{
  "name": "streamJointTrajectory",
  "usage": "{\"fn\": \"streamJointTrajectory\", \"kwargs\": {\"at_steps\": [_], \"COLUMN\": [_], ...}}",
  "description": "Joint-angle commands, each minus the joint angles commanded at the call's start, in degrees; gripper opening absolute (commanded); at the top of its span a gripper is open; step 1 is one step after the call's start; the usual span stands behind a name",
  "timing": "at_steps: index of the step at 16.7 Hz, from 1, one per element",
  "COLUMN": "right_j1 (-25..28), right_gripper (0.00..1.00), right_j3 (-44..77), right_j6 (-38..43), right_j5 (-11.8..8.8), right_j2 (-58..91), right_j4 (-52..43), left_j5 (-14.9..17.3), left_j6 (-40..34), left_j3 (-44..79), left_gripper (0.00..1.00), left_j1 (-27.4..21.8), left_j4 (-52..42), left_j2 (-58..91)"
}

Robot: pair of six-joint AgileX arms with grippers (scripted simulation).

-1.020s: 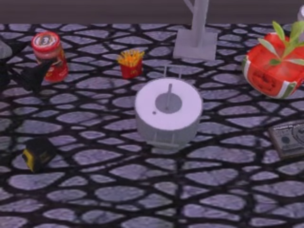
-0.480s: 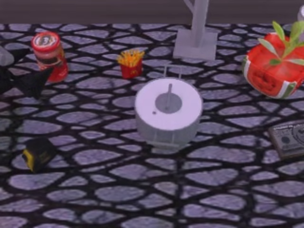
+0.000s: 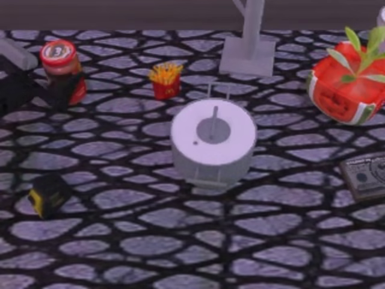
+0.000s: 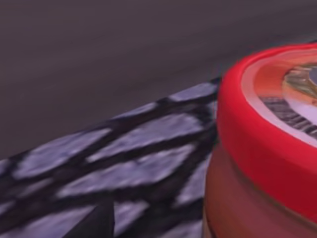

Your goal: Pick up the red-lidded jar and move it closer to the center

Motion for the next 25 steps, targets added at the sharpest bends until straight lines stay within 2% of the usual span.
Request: {"fn": "streamJointTrajectory", "kwargs": {"at_steps": [5,18,25], "right_j1": [0.00,0.00,0.00], "right_gripper": [1.00,1.00,1.00], "right_j3": [0.00,0.00,0.00], "right_j6": [0.00,0.00,0.00], "right_j5": [0.00,0.00,0.00], "right_j2": [0.00,0.00,0.00], "right_j4": [0.00,0.00,0.00], "left_j5": [-0.45,-0.45,-0.45], "left_j6": [-0.16,-0.16,-0.16], "left_j3": [0.84,0.84,0.84], "left_gripper": [1.00,0.02,0.00], "left_j1": [-0.46,-0.46,-0.46], "left_j4": [-0.25,-0.25,-0.25], "left_j2": [0.46,0.46,0.46]}}
